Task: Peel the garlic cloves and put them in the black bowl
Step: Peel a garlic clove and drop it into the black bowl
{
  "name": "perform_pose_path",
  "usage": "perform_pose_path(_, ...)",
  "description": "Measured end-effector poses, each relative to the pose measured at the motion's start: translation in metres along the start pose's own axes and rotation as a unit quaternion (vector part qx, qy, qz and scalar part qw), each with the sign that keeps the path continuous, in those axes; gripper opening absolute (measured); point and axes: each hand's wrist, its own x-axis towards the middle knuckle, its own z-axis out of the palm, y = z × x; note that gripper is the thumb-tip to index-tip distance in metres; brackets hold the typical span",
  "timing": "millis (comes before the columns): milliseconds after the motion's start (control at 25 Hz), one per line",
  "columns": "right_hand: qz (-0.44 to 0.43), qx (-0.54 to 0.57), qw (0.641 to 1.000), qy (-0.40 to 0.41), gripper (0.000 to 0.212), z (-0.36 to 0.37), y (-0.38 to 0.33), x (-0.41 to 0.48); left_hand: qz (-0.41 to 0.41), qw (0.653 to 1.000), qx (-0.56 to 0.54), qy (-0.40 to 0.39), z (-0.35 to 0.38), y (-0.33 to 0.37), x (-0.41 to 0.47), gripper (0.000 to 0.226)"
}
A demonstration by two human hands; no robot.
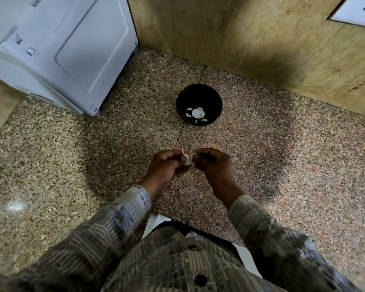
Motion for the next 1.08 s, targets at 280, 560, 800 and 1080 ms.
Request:
perform_pose_path(280,0.097,0.123,0.987,-0.039,0.013,-0.001,0.006,0.002,0.18,0.822,0.525,0.124,-0.04,0.011,0.025,0.008)
perform_pose_path(560,0.087,0.122,0.987,-0.056,0.012,0.004,0.005,-0.002,0.258,0.819,0.505,0.091,-0.015,0.018,0.001,0.027)
perform_pose_path(800,0.022,0.072,0.993,-0.093,0.018,-0.002,0.007,-0.006,-0.066,0.997,0.028,0.011,0.011,0.014,-0.005,0.013)
perform_pose_path(1080,0.101,0.089,0.99,-0.038,0.013,0.001,0.024,-0.002,-0.028,0.969,0.22,0.106,-0.022,-0.01,0.001,0.004)
